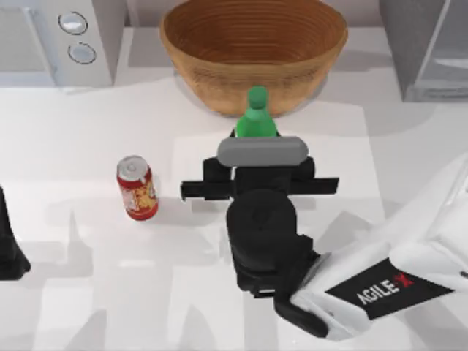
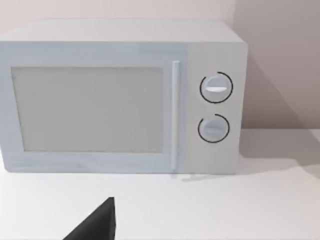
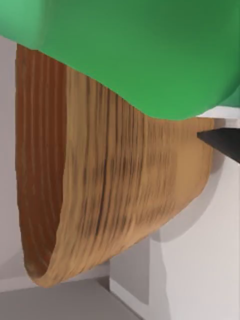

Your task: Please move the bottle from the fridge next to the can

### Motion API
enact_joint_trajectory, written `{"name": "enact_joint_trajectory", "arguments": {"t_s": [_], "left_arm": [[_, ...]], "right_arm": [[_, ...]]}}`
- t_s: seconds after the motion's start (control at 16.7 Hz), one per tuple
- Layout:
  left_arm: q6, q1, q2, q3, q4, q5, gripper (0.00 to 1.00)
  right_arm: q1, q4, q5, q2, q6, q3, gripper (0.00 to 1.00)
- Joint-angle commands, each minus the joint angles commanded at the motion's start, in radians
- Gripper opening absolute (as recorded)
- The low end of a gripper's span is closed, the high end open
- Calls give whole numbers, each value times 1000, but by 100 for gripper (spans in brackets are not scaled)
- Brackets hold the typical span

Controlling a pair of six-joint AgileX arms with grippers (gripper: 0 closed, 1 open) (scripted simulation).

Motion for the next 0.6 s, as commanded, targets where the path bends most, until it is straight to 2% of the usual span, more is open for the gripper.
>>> {"name": "enact_joint_trajectory", "arguments": {"t_s": [0.42,0.6], "left_arm": [[0,0,0,0,0,0,100],[0,0,0,0,0,0,100]], "right_arm": [[0,0,0,0,0,0,98],[0,0,0,0,0,0,100]]}}
